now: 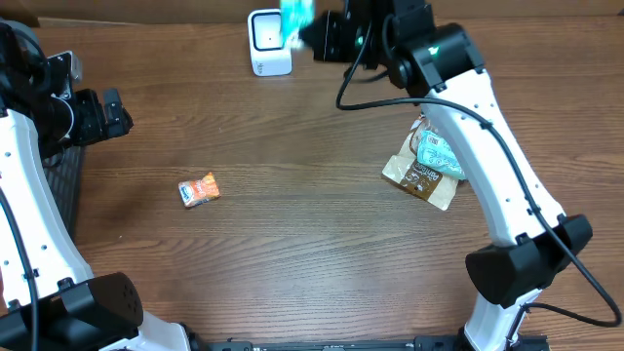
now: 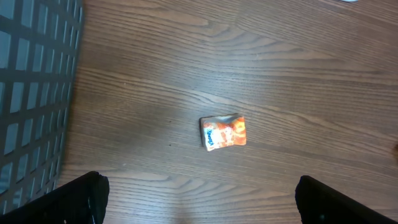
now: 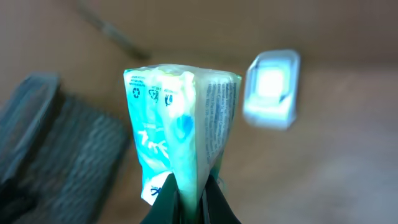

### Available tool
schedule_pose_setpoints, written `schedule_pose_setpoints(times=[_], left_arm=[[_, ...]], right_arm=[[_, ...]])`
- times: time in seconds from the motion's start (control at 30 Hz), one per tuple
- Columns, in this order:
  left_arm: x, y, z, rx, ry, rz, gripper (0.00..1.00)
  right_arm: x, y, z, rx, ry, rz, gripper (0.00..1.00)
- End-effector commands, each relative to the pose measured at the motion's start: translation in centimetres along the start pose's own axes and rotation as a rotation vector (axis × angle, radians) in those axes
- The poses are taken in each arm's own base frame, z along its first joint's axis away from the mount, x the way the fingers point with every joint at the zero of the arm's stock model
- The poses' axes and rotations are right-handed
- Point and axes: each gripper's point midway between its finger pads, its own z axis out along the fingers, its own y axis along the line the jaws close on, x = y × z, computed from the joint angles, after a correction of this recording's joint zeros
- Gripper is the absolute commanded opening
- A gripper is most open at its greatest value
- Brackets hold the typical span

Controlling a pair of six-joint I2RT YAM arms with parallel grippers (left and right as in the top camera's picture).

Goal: Scan the item barcode
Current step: 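Carry the teal pack up toward the white scanner, then hold the teal pack in front of the scanner face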

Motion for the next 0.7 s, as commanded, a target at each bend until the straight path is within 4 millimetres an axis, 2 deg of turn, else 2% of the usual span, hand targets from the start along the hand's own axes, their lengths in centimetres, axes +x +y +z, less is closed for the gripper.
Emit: schedule_pose_setpoints(times=[0.0,0.17,0.33,0.53,0.67], left_arm=[[-0.1,0.0,0.0,0.001,-0.003,0.019,1.00],[-0.1,0.0,0.0,0.000,-0.003,0.019,1.00],[-0.1,0.0,0.0,0.001,-0.003,0.019,0.99],[-0.1,0.0,0.0,0.001,-0.004,0.019,1.00],[-0.1,0.0,0.0,0.000,-0.003,0.019,1.00]], right_arm=[[-2.9,-2.7,0.9,0.276,-0.151,-0.206,0.04],[-4.2,-3.6,4.9,0.486,-0.248,-0.483,0.04],[-4.0,-4.3,10.7,0.550,-0.276,-0.749,0.04],[-3.1,-5.9,16.0,0.575,-0.307,-0.913,0.04],[-1.8,-7.4,18.7,0.580,-0.311,-0.935,0.04]])
